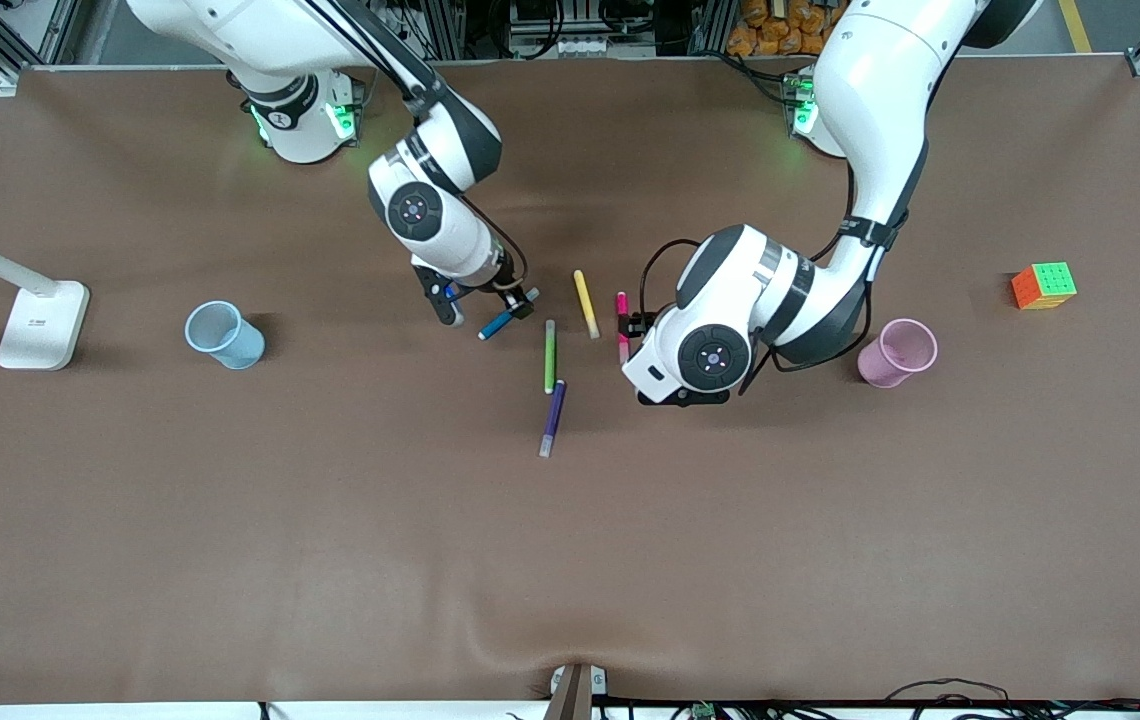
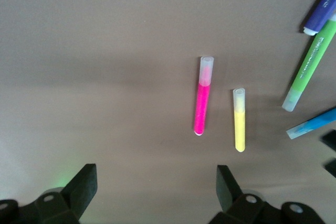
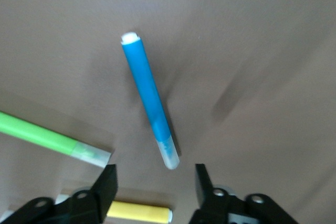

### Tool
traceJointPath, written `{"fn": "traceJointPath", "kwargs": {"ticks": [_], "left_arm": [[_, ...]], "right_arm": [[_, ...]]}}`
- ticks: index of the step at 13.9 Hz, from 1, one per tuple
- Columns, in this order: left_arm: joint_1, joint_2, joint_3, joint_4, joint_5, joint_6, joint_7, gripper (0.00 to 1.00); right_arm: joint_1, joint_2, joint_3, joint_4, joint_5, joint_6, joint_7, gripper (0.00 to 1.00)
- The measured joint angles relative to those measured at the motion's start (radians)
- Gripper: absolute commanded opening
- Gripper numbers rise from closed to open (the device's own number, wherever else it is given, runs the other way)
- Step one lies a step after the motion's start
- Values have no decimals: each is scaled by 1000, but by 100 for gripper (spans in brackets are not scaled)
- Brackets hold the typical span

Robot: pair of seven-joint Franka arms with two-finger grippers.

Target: Place pink and blue markers in matching cups

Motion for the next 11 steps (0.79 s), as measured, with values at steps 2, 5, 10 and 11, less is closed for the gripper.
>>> {"fn": "traceJointPath", "kwargs": {"ticks": [2, 5, 10, 11], "left_arm": [[-2, 0, -1, 0, 0, 12, 0, 100], [-11, 8, -1, 0, -4, 39, -2, 100], [-15, 60, 0, -1, -31, 97, -3, 100], [-16, 76, 0, -1, -31, 106, -3, 100]], "right_arm": [[8, 33, 0, 1, 0, 25, 1, 50], [10, 40, 0, 3, 0, 29, 2, 50], [24, 76, 0, 3, -3, 71, 2, 35], [26, 85, 0, 3, -3, 80, 2, 28]]}}
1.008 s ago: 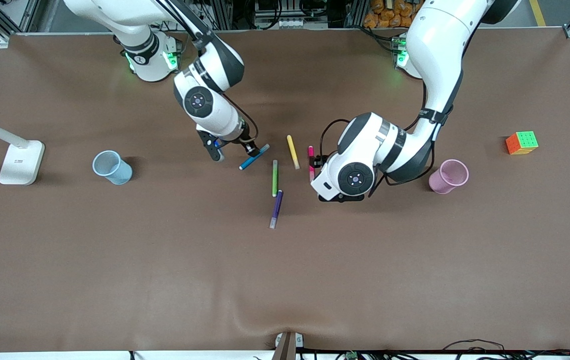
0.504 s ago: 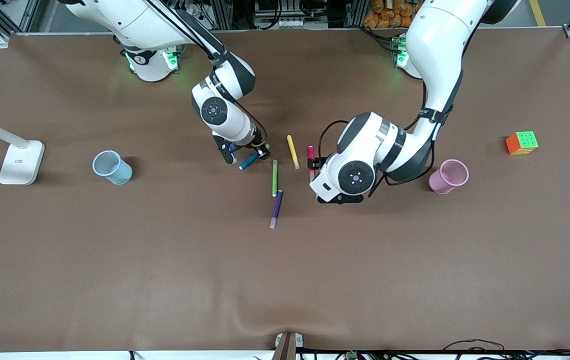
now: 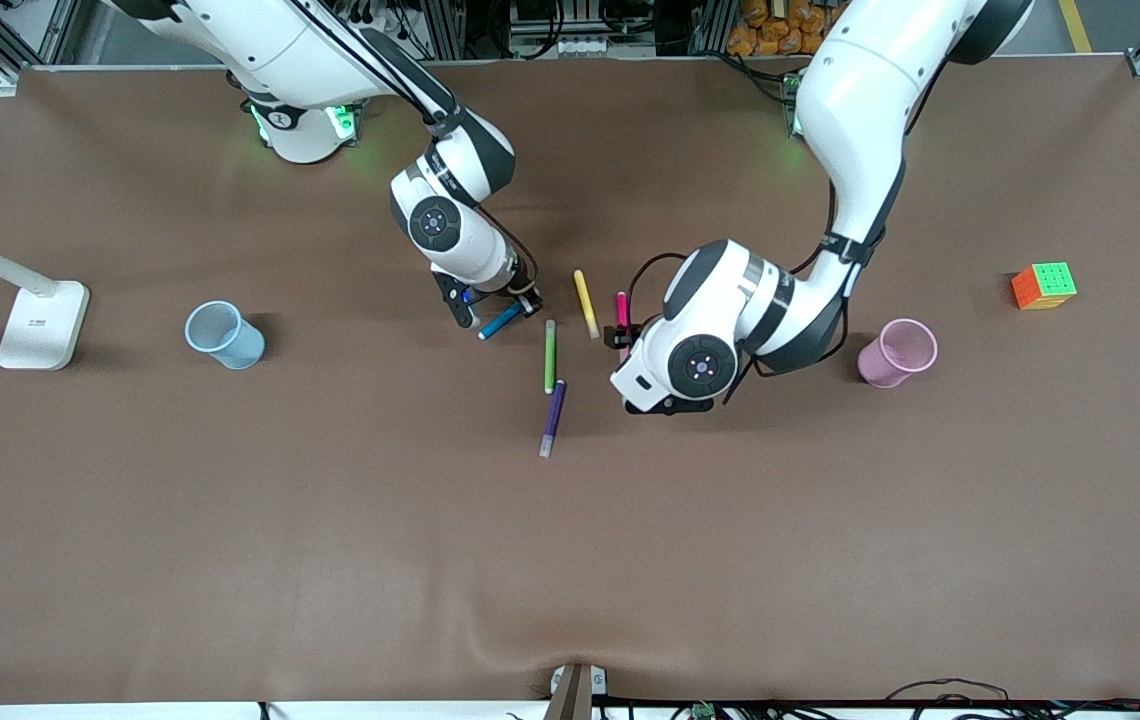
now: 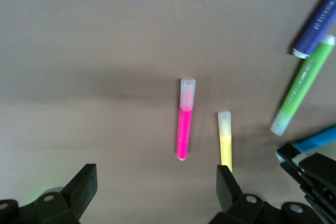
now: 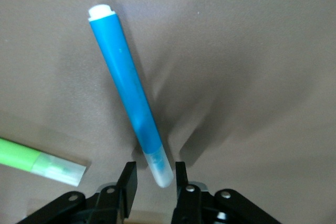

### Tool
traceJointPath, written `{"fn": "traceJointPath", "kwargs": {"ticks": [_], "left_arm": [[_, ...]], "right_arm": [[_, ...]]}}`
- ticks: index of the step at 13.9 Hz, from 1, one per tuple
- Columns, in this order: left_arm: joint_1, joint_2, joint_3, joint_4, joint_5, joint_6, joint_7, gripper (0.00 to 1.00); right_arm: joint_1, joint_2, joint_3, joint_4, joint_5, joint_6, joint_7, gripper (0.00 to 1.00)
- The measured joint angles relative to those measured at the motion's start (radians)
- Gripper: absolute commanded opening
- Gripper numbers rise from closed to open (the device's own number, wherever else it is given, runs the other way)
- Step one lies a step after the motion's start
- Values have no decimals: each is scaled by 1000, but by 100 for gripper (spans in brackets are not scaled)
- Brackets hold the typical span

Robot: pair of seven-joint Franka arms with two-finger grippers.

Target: Place pink and blue markers in matching cups

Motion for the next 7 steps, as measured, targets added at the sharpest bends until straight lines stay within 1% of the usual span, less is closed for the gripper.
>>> {"fn": "traceJointPath", "kwargs": {"ticks": [1, 2, 3, 6, 7], "left_arm": [[-4, 15, 0, 0, 0, 5, 0, 100], [-10, 29, 0, 0, 0, 10, 0, 100], [-16, 40, 0, 0, 0, 19, 0, 100], [-25, 64, 1, 0, 0, 51, -1, 100], [-29, 70, 1, 0, 0, 63, -1, 100]], "right_arm": [[2, 6, 0, 0, -3, 7, 0, 23], [2, 6, 0, 0, -9, 9, 0, 11], [2, 6, 0, 2, -12, 10, 0, 0], [2, 2, 0, 6, -15, 6, 0, 0], [0, -3, -2, 10, -16, -19, 0, 0]]}}
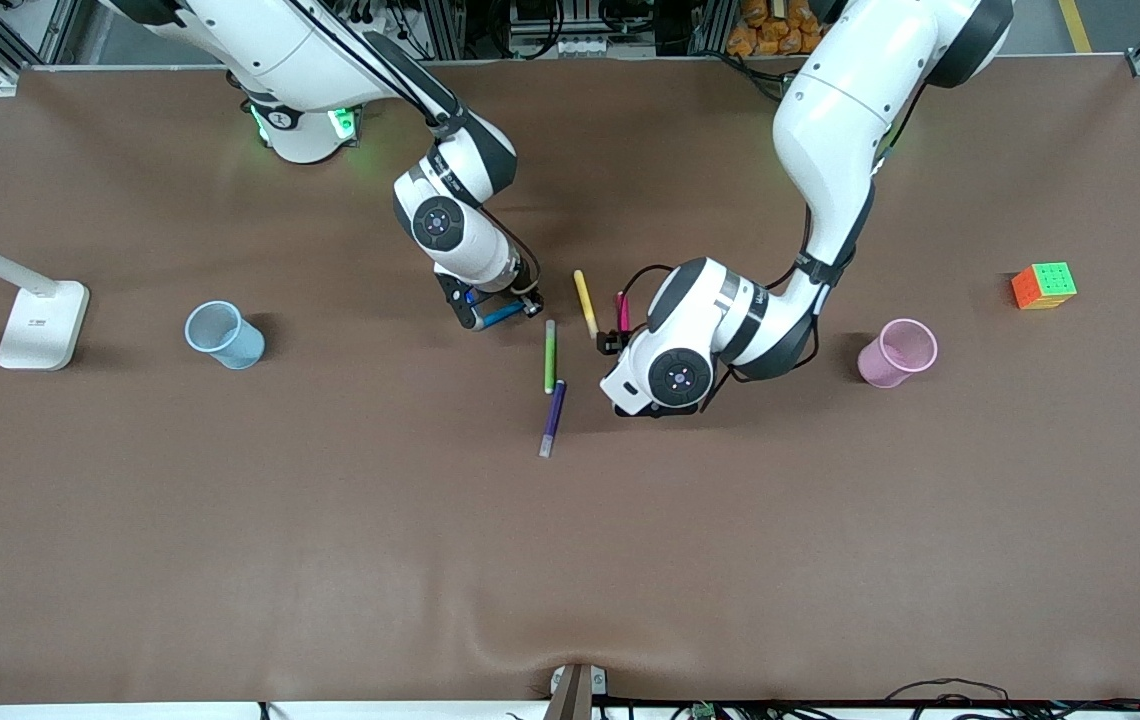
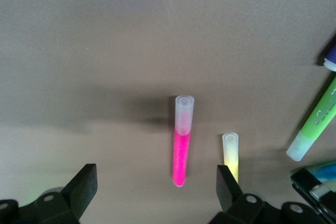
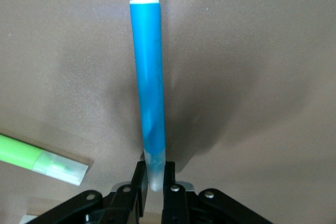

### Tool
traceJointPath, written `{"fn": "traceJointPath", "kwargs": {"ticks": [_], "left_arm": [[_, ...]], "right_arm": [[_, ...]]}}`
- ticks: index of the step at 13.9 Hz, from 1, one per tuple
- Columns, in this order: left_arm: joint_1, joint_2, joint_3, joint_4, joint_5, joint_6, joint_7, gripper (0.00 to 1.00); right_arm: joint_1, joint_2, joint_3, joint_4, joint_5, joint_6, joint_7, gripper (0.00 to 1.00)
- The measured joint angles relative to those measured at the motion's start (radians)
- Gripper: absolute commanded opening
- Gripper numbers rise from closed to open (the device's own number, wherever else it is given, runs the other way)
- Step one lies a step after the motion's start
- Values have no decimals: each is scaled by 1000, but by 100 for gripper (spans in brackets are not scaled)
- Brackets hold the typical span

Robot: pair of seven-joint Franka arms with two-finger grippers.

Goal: Place pink and blue markers in matching cups
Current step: 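Carry the blue marker with the right gripper over the light blue cup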

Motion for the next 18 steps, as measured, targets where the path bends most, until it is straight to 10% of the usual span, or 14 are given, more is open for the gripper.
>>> {"fn": "traceJointPath", "kwargs": {"ticks": [9, 18], "left_arm": [[-27, 37, 4, 0, 0, 68, -38, 82], [-28, 45, 8, -1, 4, 68, -38, 59]], "right_arm": [[-161, -208, -41, 148, -4, -732, -217, 0], [-179, -269, -458, 298, -4, -1296, -996, 0]]}}
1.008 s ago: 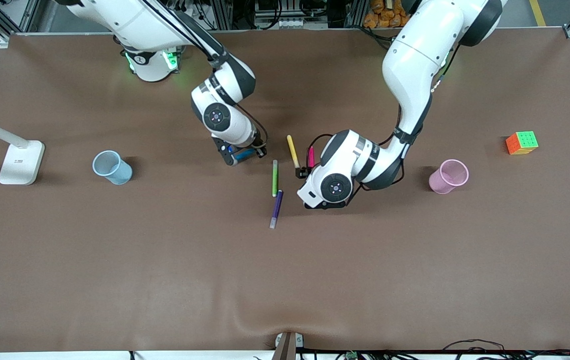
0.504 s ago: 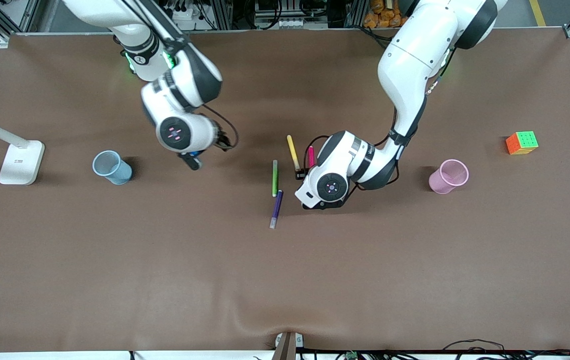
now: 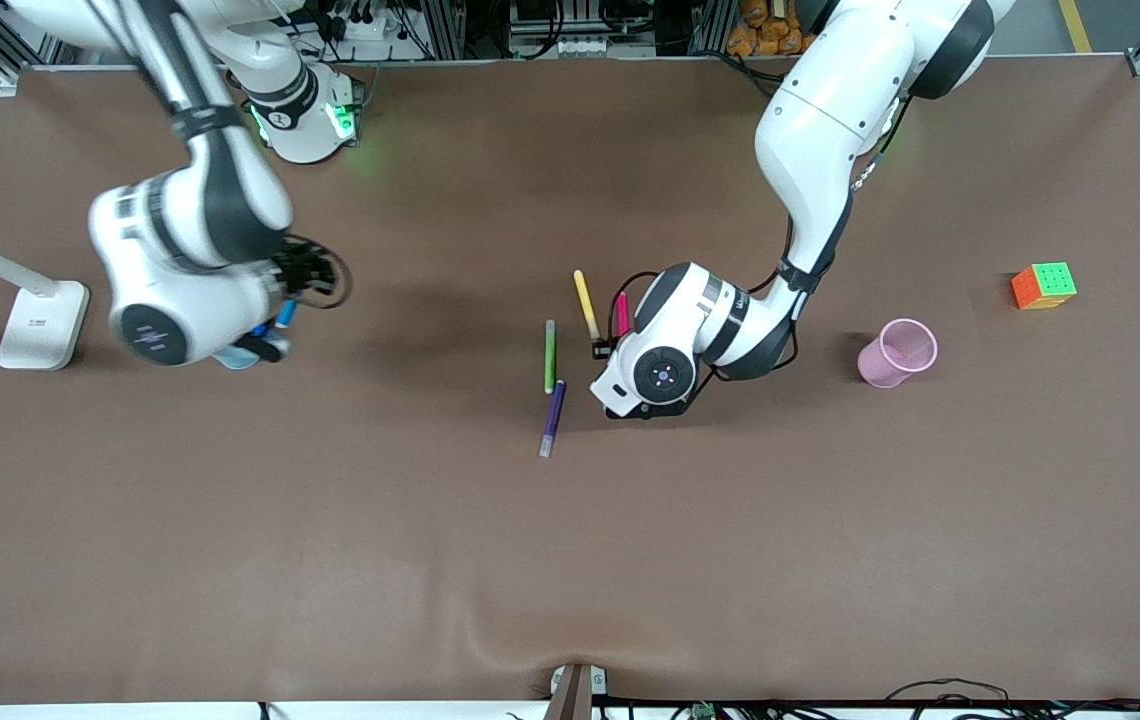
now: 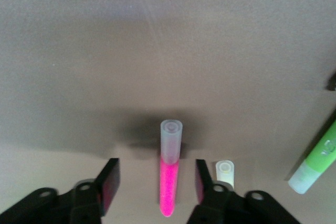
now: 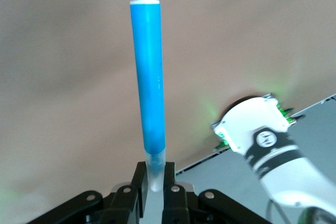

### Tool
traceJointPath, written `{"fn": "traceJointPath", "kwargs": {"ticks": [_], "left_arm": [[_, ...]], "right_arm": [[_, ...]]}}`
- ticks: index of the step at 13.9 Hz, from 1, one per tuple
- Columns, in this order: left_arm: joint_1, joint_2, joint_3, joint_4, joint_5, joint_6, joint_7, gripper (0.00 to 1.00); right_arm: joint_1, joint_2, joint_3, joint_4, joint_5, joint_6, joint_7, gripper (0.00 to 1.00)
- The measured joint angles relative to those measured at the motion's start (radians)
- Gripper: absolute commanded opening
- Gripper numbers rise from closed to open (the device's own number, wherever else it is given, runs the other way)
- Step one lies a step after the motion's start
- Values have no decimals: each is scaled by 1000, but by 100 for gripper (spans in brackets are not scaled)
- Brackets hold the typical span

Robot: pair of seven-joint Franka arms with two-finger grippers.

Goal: Place pink and blue markers in matching cups
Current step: 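Carry the blue marker with the right gripper over the light blue cup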

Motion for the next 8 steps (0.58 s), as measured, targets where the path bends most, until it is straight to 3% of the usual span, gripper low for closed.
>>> {"fn": "traceJointPath", "kwargs": {"ticks": [3, 7, 8], "left_arm": [[-1, 11, 0, 0, 0, 4, 0, 50], [-1, 13, 0, 0, 0, 5, 0, 0], [-1, 13, 0, 0, 0, 5, 0, 0]], "right_arm": [[-5, 14, -162, -1, 21, -39, -177, 0], [-11, 38, -274, -2, 98, -75, -255, 0], [-11, 46, -290, -4, 115, -77, -261, 0]]}}
